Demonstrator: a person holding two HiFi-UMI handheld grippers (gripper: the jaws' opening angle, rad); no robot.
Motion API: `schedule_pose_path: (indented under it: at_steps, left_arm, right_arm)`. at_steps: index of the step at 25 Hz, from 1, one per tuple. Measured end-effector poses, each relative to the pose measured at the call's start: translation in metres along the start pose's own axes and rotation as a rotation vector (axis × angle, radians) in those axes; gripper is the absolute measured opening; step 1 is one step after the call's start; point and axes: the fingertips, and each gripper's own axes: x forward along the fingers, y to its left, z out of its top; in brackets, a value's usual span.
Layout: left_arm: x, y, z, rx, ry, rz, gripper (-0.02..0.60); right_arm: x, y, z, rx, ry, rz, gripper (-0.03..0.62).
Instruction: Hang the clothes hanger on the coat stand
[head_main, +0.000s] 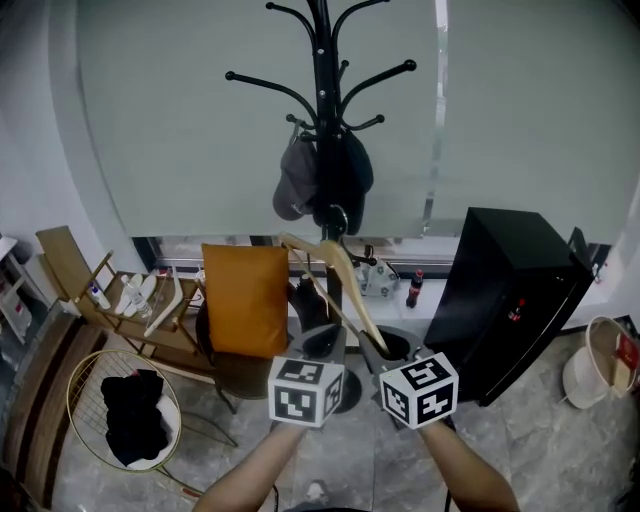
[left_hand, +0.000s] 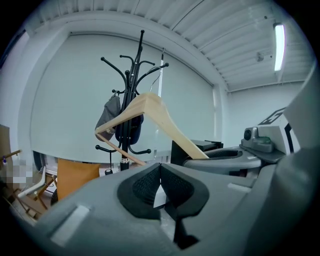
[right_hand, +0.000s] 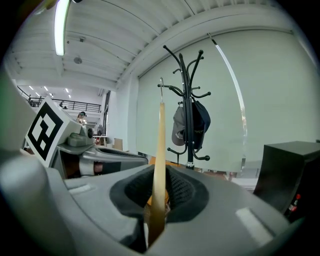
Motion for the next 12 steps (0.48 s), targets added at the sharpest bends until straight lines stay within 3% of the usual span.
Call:
schedule_pose_path:
  at_steps: [12]
  left_arm:
    - [0.026,0.068,0.024,0.022,-0.02,-0.047,0.005]
  right_arm:
    - [0.066,-0.006,0.029,0.022,-0.027,-0.039,0.04]
